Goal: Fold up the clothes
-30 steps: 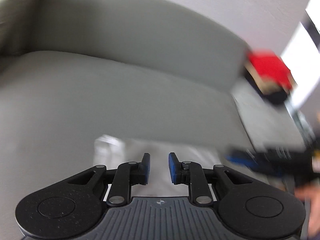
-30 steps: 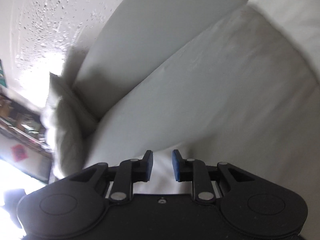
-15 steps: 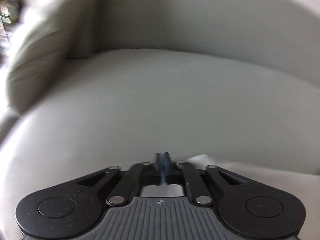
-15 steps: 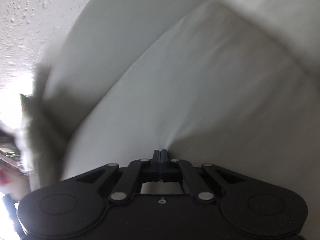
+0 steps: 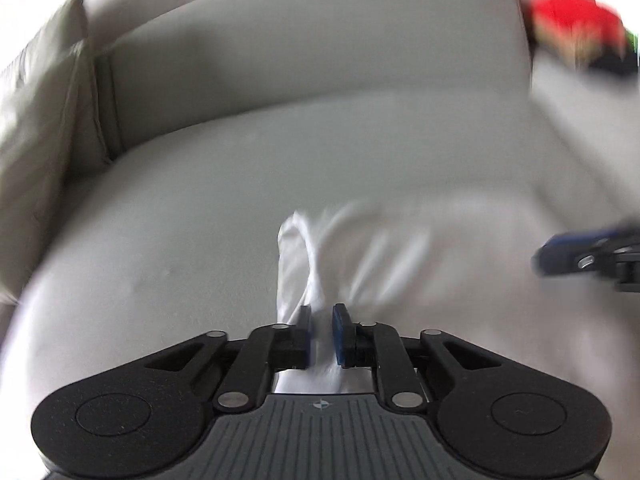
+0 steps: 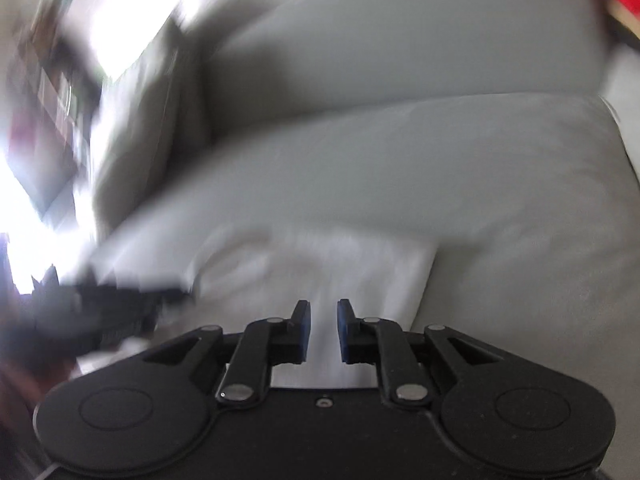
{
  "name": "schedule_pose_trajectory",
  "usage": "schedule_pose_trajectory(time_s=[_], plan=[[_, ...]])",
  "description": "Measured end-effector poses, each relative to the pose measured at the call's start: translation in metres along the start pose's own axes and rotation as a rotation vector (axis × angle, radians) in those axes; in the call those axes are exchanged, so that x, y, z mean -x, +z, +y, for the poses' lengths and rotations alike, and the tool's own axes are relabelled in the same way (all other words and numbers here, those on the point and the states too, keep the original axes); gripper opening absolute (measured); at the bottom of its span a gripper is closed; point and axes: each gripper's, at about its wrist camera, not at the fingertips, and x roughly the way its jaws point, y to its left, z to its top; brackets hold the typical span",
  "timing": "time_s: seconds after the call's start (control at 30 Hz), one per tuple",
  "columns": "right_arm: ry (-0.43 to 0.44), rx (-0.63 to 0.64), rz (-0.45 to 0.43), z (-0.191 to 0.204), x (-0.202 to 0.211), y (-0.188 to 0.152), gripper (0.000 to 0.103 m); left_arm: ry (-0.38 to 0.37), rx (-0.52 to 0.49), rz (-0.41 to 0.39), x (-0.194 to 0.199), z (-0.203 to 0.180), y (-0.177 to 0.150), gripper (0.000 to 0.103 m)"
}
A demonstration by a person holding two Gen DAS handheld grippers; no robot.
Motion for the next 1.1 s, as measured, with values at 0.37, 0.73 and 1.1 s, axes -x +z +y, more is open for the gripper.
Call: schedule_pose_trajectory(time_s=[0.37,0.73,1.1], plan=[[-0.096,-0.07,-0.024,-0.011,0.096,-0.057,0.027,0.107,0.21,0.041,0.058,0.037,-0.044,0.016],[0.089,0.107,-0.067,0.05,0.068,-0.045,0.028,0.053,0.03,0.032,0.055,-0.019,-0.046,0.02],[0.089,0.127,-0.027,0.041,0.107,-0.066,0.027,-0.099,0.142,0.0,0.101,-0.001,-0.085,0.018]])
